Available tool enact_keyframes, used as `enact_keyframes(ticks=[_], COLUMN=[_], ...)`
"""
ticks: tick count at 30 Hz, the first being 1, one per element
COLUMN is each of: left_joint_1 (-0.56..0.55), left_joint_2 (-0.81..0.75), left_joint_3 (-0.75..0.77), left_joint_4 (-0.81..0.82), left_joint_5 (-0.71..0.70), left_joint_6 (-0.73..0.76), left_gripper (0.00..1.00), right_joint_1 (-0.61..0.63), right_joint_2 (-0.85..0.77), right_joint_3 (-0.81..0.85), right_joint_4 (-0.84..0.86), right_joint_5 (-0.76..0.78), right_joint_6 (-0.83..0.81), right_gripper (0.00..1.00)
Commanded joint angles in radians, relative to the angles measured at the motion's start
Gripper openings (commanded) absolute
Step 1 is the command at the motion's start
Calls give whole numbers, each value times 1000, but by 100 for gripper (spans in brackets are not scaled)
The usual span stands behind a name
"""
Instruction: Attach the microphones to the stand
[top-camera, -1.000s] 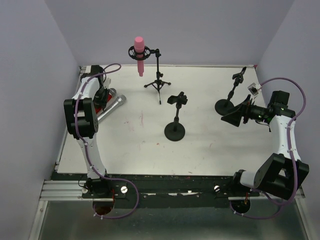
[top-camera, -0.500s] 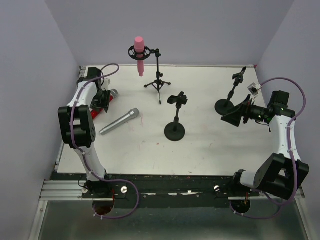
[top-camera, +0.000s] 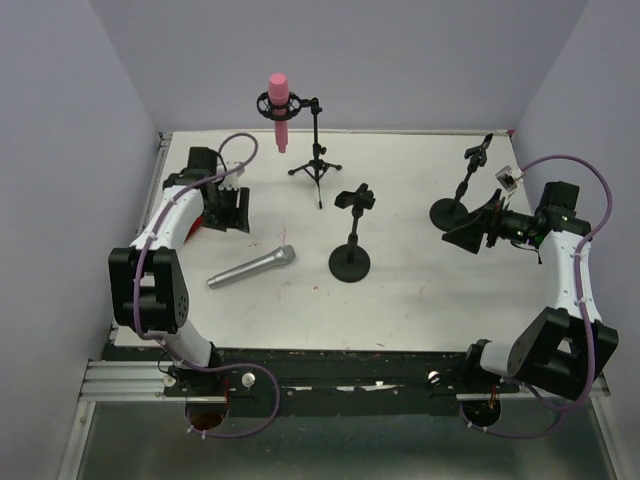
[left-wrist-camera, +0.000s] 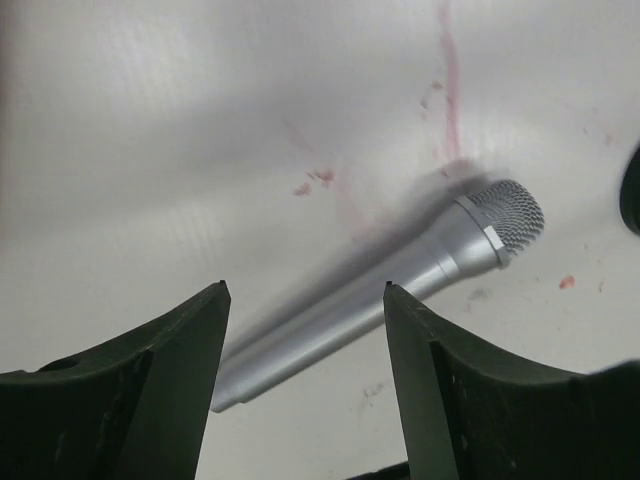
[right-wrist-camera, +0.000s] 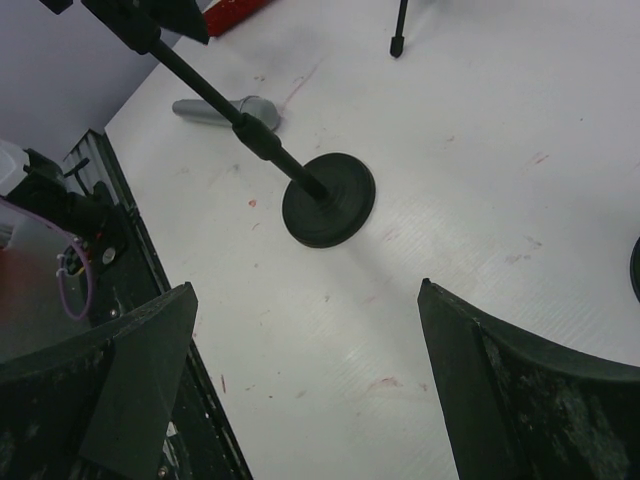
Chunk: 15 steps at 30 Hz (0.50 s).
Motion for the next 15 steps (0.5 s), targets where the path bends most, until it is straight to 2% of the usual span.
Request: enact_keyframes(ticks=[1, 6, 11, 12, 14, 15], left_joint_1=[-157, -297, -368, -371, -374, -375], left_joint_2=[-158, -300, -529, -560, -588, -589], left_joint_3=[-141, -277, -437, -464, -498, -508], left_joint_4=[-9, -12, 8, 6, 15, 19], left_joint_5=[22, -157, -102, -90, -81, -54], left_joint_6=[10, 191, 288, 291, 272, 268], left_gripper=[72, 71, 68, 65, 42, 40], right_joint_1=[-1, -2, -2, -2, -1, -1], right_joint_2=[-20, -31, -35, -35, -38, -43], right_joint_3=[12, 3, -6, -8, -8, -11], right_joint_4=[-7, 13, 37, 40, 43, 46], right_joint_5=[-38, -43, -47, -50, -57, -58], right_joint_6=[-14, 6, 31, 32, 35, 38], right_gripper=[100, 100, 100, 100, 100, 100])
